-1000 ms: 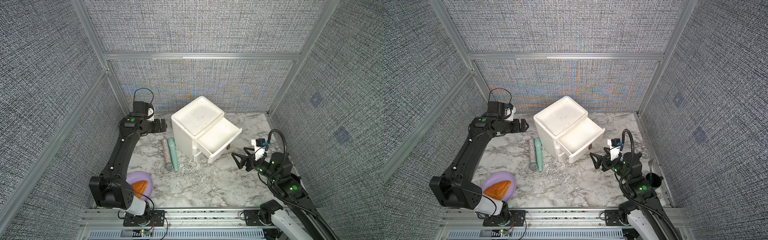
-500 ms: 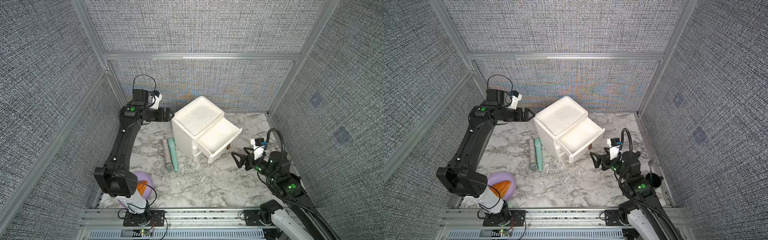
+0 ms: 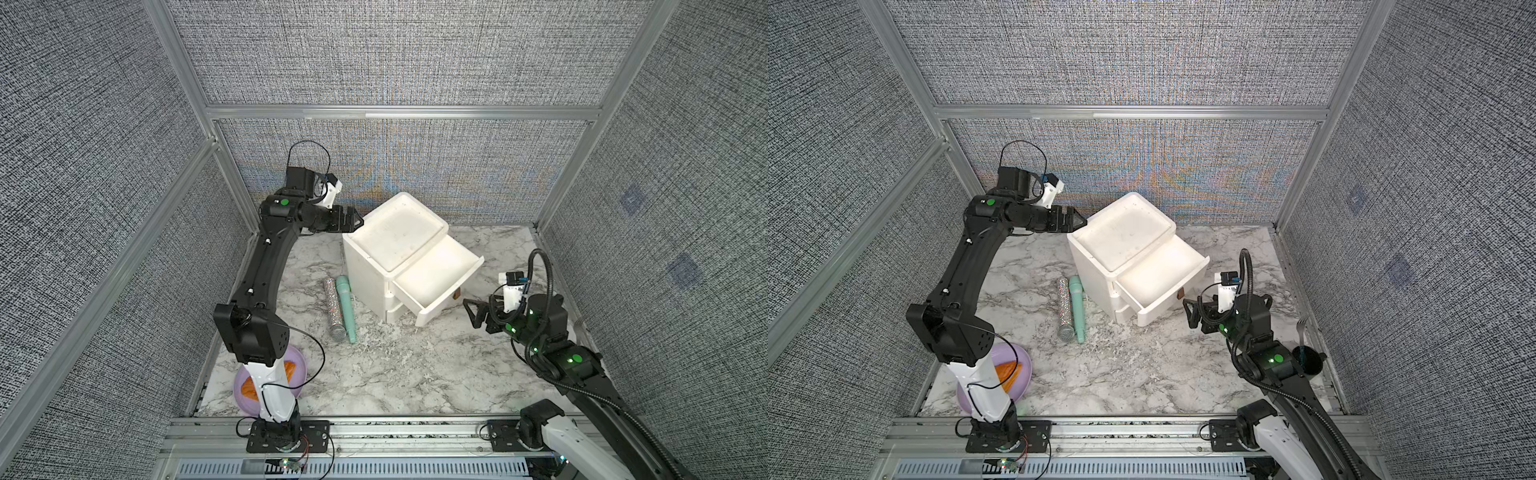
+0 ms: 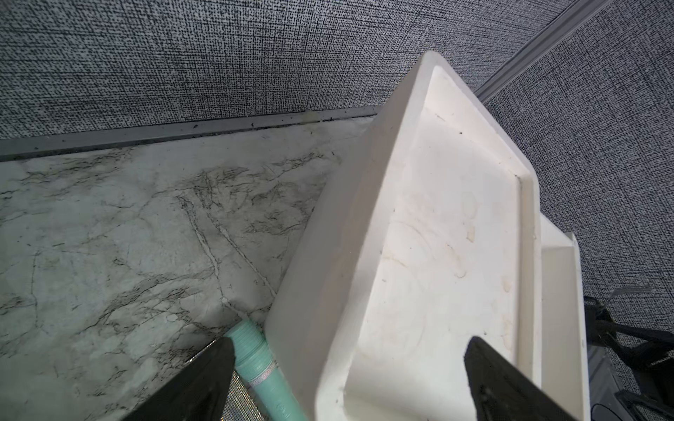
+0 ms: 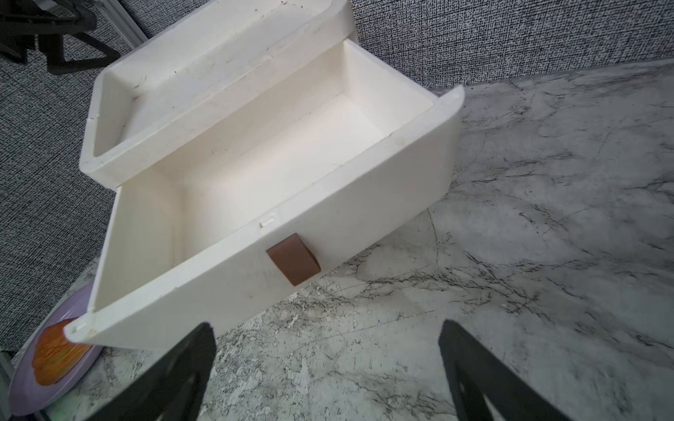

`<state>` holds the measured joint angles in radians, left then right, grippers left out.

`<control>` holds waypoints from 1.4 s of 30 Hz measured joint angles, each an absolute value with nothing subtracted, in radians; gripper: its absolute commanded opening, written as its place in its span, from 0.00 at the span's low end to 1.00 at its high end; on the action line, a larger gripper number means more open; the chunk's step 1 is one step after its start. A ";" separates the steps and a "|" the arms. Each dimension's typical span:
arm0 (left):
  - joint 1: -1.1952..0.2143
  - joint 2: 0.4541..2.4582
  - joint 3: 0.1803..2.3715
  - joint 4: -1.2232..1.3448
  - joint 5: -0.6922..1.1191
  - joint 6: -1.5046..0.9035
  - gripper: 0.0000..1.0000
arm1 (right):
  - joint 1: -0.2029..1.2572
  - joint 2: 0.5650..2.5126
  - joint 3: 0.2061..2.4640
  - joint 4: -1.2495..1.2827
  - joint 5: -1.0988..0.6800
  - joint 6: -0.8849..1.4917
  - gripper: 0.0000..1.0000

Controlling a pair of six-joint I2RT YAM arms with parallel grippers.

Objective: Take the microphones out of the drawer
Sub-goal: Close the drawer of the storage box.

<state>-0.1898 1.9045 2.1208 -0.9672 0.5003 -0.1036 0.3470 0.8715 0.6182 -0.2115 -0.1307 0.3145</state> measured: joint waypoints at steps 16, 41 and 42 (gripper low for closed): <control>-0.240 1.985 2.185 -0.969 0.508 -0.097 1.00 | 0.321 0.988 0.641 -0.215 -0.057 0.326 0.98; -0.253 1.971 2.096 -0.931 0.549 -0.083 1.00 | 0.376 1.276 0.787 -0.032 -0.147 0.343 0.98; -0.253 1.971 2.095 -0.929 0.549 -0.083 1.00 | 0.380 1.286 0.788 -0.019 -0.150 0.345 0.98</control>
